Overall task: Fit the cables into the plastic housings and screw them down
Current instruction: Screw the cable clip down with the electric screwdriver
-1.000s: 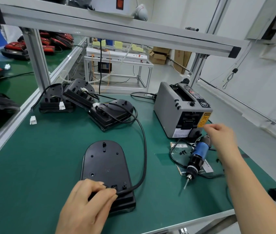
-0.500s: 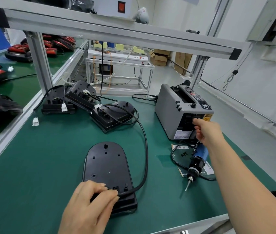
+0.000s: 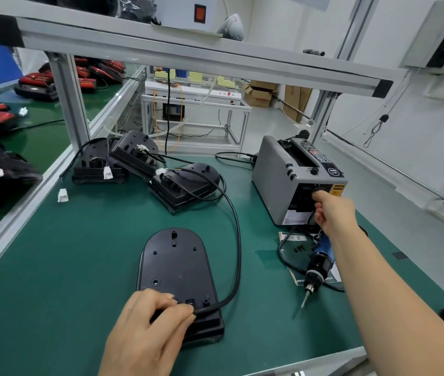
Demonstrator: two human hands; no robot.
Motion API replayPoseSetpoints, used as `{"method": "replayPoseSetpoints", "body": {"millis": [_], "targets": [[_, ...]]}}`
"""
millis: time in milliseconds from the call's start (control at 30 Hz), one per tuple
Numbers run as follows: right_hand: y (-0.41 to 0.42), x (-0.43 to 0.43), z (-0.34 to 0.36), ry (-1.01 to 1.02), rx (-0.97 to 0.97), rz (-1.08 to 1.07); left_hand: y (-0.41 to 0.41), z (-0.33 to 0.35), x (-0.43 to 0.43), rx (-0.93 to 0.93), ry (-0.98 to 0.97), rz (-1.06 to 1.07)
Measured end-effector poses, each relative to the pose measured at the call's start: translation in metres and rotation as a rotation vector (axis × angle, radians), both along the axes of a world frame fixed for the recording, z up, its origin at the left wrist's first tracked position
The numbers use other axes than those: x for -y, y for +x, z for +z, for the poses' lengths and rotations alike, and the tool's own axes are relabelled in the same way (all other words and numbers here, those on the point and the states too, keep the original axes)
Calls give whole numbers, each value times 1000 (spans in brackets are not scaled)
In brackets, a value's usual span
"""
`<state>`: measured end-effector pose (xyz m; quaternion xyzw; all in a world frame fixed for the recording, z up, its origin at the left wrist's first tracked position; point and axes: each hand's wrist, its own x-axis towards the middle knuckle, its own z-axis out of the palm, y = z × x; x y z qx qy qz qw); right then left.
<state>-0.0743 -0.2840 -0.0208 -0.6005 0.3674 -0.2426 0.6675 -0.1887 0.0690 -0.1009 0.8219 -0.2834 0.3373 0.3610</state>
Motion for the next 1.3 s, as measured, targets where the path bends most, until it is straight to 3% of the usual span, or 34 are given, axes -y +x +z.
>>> {"method": "replayPoseSetpoints", "body": {"millis": [1300], "targets": [[-5,-6,-9,-48,91,-38,0,0,-1,-19,3,-5]]}}
